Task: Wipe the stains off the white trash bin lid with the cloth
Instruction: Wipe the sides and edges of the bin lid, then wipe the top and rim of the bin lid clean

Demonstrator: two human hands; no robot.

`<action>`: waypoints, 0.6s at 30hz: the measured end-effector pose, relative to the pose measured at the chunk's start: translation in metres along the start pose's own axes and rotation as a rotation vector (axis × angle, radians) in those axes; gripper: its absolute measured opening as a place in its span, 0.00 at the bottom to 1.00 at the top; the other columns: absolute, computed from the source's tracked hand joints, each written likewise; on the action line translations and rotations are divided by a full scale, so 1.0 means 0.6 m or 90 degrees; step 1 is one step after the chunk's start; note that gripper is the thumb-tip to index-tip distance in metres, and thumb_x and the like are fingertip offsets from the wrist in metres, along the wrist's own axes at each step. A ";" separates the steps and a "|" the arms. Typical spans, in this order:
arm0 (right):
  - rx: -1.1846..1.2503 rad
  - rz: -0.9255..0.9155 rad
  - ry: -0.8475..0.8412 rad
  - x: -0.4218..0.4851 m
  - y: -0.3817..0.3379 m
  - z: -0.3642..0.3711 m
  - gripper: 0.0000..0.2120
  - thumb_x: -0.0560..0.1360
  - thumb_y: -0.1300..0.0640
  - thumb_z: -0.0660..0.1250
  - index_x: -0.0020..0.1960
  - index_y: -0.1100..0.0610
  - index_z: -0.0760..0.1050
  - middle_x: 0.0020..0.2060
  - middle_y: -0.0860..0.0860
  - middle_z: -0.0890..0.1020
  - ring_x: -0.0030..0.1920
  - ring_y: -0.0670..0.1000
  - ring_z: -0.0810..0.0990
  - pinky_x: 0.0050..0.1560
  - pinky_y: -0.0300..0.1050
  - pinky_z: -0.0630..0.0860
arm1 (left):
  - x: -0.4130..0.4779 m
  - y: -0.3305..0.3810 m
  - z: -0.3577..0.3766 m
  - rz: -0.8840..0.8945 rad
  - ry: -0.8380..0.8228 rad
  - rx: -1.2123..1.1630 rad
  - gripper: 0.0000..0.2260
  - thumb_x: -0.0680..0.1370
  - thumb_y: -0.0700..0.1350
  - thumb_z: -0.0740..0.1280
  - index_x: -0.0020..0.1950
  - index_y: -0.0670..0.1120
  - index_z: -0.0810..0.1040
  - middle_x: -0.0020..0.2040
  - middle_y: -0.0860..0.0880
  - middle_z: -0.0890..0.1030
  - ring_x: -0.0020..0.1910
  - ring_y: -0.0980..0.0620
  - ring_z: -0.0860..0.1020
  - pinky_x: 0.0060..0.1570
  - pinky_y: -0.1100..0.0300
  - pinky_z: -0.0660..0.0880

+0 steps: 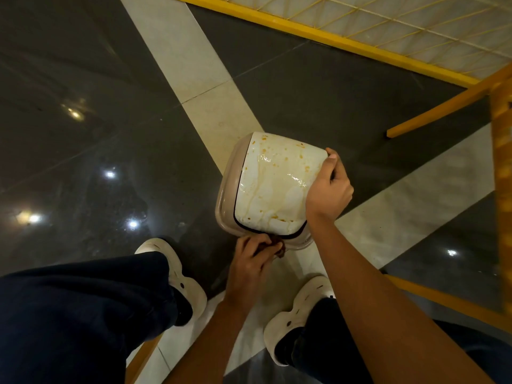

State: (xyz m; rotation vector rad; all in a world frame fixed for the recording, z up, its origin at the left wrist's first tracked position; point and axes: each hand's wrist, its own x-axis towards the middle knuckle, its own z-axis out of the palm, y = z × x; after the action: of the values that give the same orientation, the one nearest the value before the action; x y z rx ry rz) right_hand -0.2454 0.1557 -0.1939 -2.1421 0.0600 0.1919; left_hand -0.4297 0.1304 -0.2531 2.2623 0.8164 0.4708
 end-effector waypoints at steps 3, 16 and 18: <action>0.004 0.002 -0.007 0.000 0.000 0.000 0.16 0.80 0.48 0.54 0.60 0.48 0.78 0.50 0.52 0.83 0.50 0.51 0.80 0.52 0.48 0.78 | 0.003 0.017 -0.003 -0.001 0.028 -0.053 0.12 0.75 0.47 0.62 0.54 0.46 0.81 0.56 0.53 0.71 0.56 0.53 0.69 0.57 0.63 0.72; 0.006 -0.016 -0.036 0.006 -0.004 -0.006 0.16 0.81 0.49 0.54 0.62 0.50 0.77 0.53 0.50 0.81 0.53 0.49 0.78 0.53 0.40 0.74 | 0.245 0.012 -0.127 -0.473 0.178 -0.297 0.13 0.78 0.46 0.63 0.61 0.47 0.76 0.59 0.51 0.74 0.55 0.57 0.71 0.62 0.57 0.69; -0.002 -0.029 -0.040 0.011 -0.004 -0.005 0.16 0.80 0.48 0.55 0.61 0.49 0.77 0.53 0.50 0.82 0.53 0.49 0.79 0.54 0.42 0.76 | 0.258 0.001 -0.127 -0.515 0.149 -0.324 0.13 0.78 0.47 0.63 0.62 0.48 0.76 0.60 0.48 0.76 0.56 0.55 0.71 0.62 0.57 0.68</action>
State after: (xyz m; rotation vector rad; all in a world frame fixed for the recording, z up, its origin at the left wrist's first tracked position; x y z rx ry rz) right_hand -0.2381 0.1544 -0.1915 -2.1376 -0.0251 0.2324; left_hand -0.3555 0.2696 -0.1830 1.2818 1.4414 0.4792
